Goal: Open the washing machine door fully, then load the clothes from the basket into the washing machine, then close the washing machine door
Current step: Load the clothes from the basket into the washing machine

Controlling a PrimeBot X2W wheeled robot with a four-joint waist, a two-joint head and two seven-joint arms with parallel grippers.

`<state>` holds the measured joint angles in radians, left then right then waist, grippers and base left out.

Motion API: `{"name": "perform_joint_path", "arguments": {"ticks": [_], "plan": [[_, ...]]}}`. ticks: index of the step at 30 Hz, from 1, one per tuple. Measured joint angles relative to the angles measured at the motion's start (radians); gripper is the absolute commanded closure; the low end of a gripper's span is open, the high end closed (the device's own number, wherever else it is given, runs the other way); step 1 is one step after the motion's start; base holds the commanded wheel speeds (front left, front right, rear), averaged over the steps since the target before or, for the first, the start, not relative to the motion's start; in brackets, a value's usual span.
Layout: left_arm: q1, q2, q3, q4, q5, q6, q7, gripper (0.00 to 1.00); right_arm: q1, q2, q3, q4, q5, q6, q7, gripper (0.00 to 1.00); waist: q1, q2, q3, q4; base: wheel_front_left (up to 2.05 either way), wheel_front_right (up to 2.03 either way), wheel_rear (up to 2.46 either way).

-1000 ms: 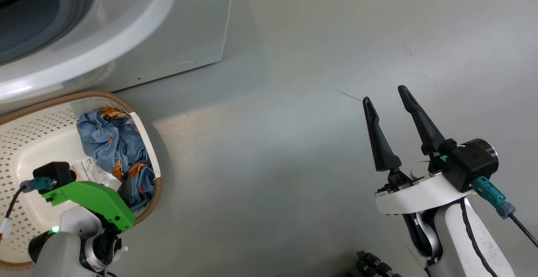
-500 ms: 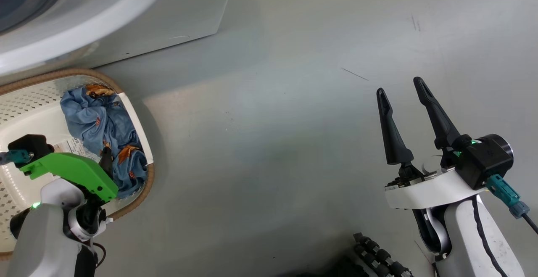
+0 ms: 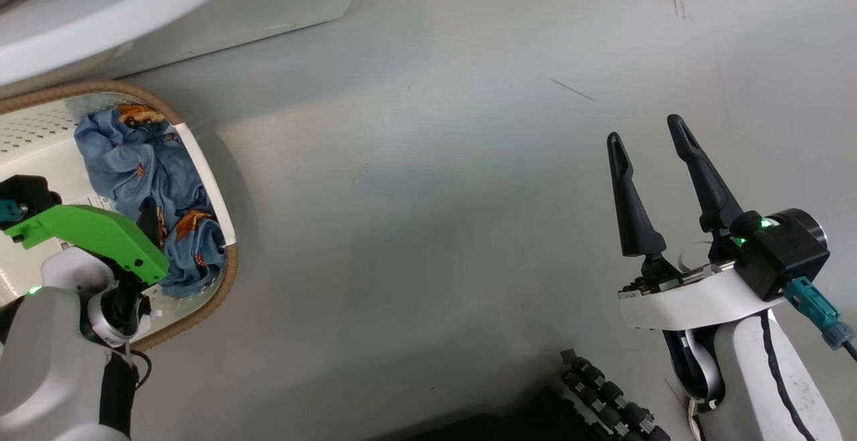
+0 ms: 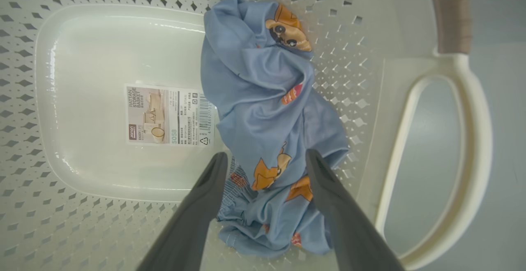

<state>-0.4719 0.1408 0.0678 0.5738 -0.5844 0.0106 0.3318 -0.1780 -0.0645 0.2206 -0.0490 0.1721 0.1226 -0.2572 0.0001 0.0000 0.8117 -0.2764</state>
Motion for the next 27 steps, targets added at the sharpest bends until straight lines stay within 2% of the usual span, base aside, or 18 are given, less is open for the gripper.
{"name": "perform_joint_path", "arguments": {"ticks": [27], "plan": [[-0.172,0.014,-0.019,0.158,0.005,-0.056,-0.061,0.0,-0.014,0.002,-0.051,-0.035,-0.016,0.0,0.0,0.0,-0.0001,0.0,0.103,0.016,0.0,0.0,0.0]]}}
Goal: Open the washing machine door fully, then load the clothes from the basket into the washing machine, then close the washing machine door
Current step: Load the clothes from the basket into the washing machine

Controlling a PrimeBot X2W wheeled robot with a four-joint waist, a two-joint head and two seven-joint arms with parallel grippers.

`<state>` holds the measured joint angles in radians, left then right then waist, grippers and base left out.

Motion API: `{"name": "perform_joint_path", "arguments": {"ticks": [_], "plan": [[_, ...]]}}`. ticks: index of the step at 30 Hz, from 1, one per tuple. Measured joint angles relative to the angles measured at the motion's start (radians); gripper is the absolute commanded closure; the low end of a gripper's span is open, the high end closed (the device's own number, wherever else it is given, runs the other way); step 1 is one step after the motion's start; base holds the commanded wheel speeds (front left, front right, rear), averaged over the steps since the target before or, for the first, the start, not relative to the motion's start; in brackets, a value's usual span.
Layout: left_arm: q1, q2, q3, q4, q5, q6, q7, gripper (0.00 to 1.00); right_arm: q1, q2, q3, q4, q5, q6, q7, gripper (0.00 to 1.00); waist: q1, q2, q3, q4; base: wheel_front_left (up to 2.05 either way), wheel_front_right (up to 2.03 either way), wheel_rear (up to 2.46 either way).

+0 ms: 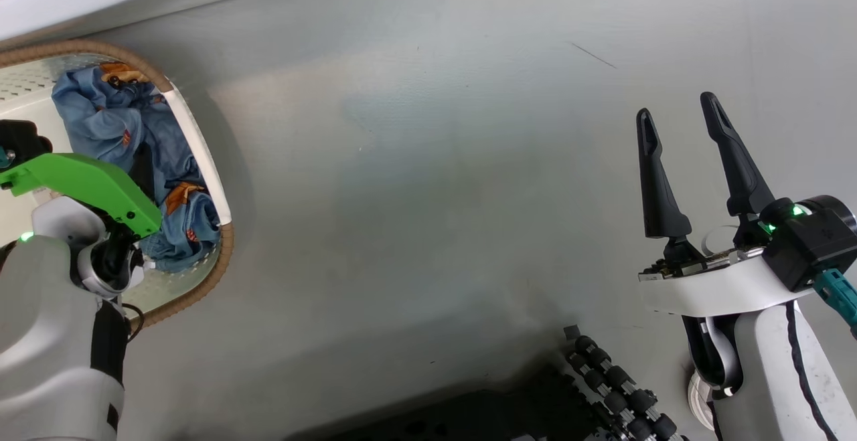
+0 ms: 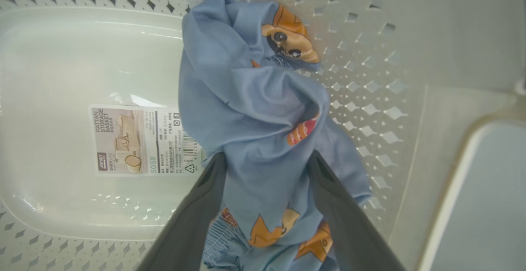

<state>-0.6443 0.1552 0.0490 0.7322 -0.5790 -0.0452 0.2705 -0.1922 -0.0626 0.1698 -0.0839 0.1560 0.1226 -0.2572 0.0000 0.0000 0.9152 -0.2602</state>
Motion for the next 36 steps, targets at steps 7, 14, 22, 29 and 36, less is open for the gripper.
{"name": "perform_joint_path", "arguments": {"ticks": [7,14,22,29,36], "plan": [[-0.028,0.0,-0.014,0.052,0.001,-0.02,-0.027,0.0,0.001,0.0,-0.008,-0.002,-0.004,0.0,0.0,0.0,0.0,0.0,0.014,0.008,0.0,0.0,0.0],[-0.067,0.0,-0.027,0.098,0.011,-0.034,-0.049,0.96,0.008,-0.001,-0.03,-0.011,-0.012,0.0,0.0,0.0,0.0,0.0,0.022,0.014,0.0,0.0,0.0],[-0.084,0.0,-0.049,0.142,0.034,-0.051,-0.08,1.0,0.016,-0.001,-0.04,-0.019,-0.017,0.0,0.0,0.0,0.0,0.0,0.026,0.02,0.0,0.0,0.0],[-0.097,0.0,-0.045,0.169,0.031,-0.061,-0.138,1.0,0.009,0.0,-0.035,-0.017,-0.017,0.0,0.0,0.0,0.0,0.0,0.022,0.025,0.0,0.0,0.0],[-0.074,-0.004,-0.062,0.177,0.042,-0.07,-0.258,1.0,-0.031,0.0,-0.04,0.003,-0.017,0.0,0.0,0.0,0.0,0.0,-0.026,0.041,0.0,0.0,0.0]]}}
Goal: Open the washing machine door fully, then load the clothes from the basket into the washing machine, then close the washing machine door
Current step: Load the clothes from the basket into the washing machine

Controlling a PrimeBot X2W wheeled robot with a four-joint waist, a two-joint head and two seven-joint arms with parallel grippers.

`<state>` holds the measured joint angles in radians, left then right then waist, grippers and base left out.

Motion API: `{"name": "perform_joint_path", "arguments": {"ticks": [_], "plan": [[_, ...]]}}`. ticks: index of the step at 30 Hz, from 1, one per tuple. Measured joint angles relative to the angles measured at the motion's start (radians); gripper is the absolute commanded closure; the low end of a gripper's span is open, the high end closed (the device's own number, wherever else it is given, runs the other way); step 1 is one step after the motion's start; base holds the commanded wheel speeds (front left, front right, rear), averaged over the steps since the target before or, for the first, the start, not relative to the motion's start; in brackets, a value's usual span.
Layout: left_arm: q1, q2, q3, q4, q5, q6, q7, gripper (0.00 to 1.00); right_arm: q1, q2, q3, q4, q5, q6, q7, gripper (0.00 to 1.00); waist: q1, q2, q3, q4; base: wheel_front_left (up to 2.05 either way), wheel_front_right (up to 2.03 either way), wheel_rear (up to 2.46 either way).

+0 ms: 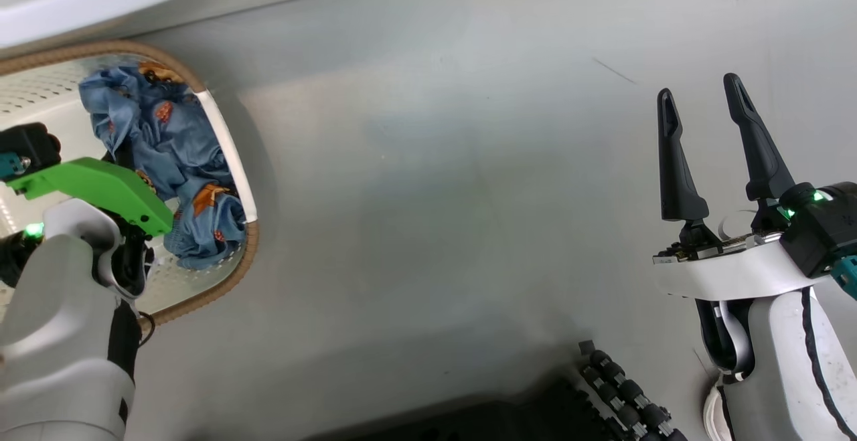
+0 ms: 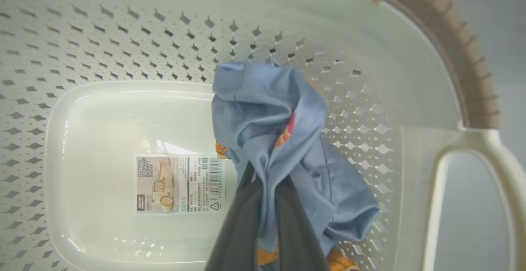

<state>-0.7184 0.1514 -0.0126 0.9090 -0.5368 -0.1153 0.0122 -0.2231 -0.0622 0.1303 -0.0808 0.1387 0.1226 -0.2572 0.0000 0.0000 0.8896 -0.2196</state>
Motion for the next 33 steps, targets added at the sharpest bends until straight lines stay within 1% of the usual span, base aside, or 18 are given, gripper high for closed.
{"name": "perform_joint_path", "arguments": {"ticks": [6,7,8,15,16,20,25,33], "plan": [[0.052,-0.025,-0.004,-0.007,-0.001,-0.008,-0.105,1.0,-0.018,-0.001,-0.005,0.019,0.0,0.0,0.0,0.0,0.0,0.0,-0.068,0.025,0.0,0.0,0.0],[0.052,-0.025,-0.004,-0.007,-0.001,-0.008,-0.105,1.0,-0.018,-0.001,-0.005,0.019,0.0,0.0,0.0,0.0,0.0,0.0,-0.068,0.025,0.0,0.0,0.0],[0.068,-0.04,-0.005,-0.013,-0.002,-0.008,-0.141,1.0,-0.022,-0.004,-0.005,0.023,0.0,0.0,0.0,0.0,0.0,0.0,-0.093,0.035,0.0,0.0,0.0],[0.121,-0.075,-0.018,-0.03,-0.011,-0.009,-0.239,1.0,-0.033,-0.027,-0.006,0.041,0.0,0.0,0.0,0.0,0.0,0.0,-0.185,0.077,0.0,0.0,0.0],[0.121,-0.075,-0.018,-0.03,-0.011,-0.009,-0.239,1.0,-0.033,-0.027,-0.006,0.041,0.0,0.0,0.0,0.0,0.0,0.0,-0.185,0.077,0.0,0.0,0.0],[0.152,-0.079,-0.028,-0.052,-0.012,-0.009,-0.252,1.0,-0.033,-0.035,-0.006,0.056,0.0,0.0,0.0,0.0,0.0,0.0,-0.241,0.101,0.0,0.0,0.0],[0.197,-0.086,-0.055,-0.116,-0.021,-0.009,-0.261,1.0,-0.025,-0.035,0.001,0.074,0.0,0.0,0.0,0.0,0.0,0.0,-0.327,0.133,0.0,0.0,0.0],[0.282,-0.09,-0.057,-0.187,0.0,-0.009,-0.261,1.0,0.033,-0.048,0.013,0.102,0.0,0.0,0.0,0.0,0.0,0.0,-0.446,0.162,0.0,0.0,0.0]]}}
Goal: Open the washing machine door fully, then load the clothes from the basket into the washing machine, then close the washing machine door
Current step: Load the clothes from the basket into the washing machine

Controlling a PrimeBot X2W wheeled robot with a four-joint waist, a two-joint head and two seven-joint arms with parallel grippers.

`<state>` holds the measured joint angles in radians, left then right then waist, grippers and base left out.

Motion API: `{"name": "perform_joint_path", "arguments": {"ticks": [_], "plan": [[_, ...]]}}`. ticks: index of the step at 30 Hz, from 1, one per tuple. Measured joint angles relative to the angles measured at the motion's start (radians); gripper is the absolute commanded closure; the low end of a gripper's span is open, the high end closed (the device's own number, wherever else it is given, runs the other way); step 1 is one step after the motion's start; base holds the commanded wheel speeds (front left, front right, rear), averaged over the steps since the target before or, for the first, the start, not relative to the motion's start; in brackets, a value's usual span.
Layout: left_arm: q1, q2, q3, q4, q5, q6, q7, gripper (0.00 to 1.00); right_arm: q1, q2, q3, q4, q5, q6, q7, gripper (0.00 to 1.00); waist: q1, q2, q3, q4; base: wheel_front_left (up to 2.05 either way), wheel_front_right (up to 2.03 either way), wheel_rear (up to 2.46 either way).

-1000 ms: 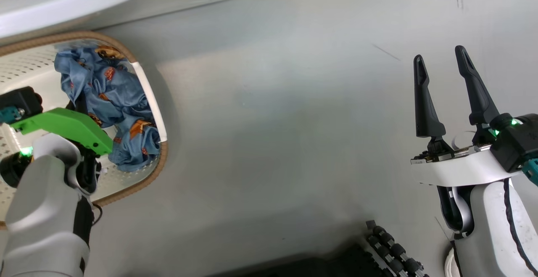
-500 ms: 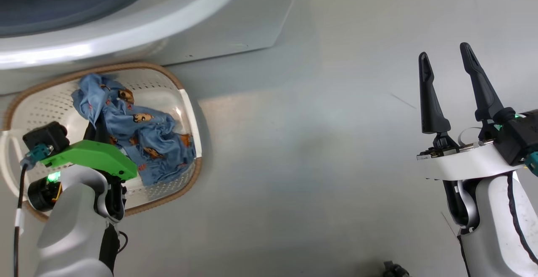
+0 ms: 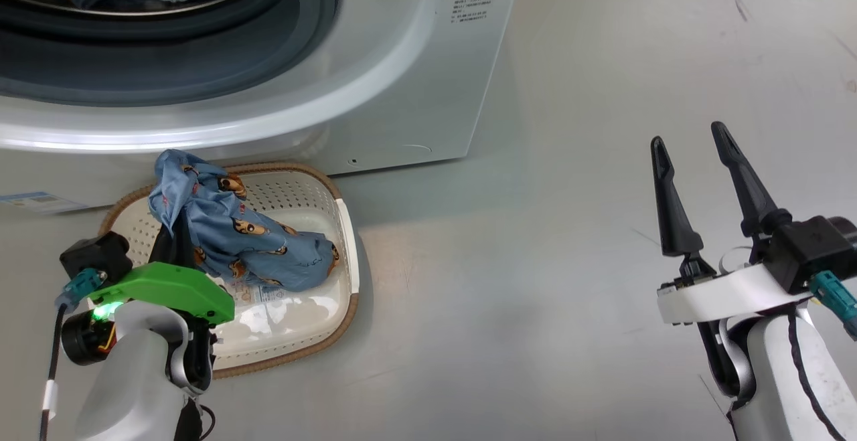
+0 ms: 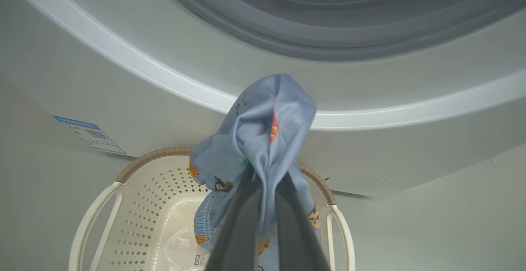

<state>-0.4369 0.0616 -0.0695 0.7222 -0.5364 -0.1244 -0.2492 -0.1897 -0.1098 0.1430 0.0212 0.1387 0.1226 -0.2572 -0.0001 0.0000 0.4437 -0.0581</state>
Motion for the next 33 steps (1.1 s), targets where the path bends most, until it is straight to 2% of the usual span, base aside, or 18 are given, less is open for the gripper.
{"name": "perform_joint_path", "arguments": {"ticks": [13,26,33], "plan": [[0.175,-0.007,0.037,-0.176,0.075,0.003,0.0,1.0,0.12,-0.019,0.029,0.046,0.001,0.0,0.0,0.0,0.0,0.0,-0.19,0.04,0.0,0.0,0.0],[0.412,-0.011,0.068,-0.328,0.118,0.045,0.0,1.0,0.248,-0.023,0.09,0.083,0.021,0.0,0.0,0.0,-0.0001,0.0,-0.379,0.066,0.0,0.0,0.0],[0.508,-0.012,0.073,-0.416,0.124,0.059,0.0,1.0,0.278,-0.048,0.096,0.081,0.031,0.0,0.0,0.0,0.0,0.0,-0.455,0.066,0.0,0.0,0.0]]}}
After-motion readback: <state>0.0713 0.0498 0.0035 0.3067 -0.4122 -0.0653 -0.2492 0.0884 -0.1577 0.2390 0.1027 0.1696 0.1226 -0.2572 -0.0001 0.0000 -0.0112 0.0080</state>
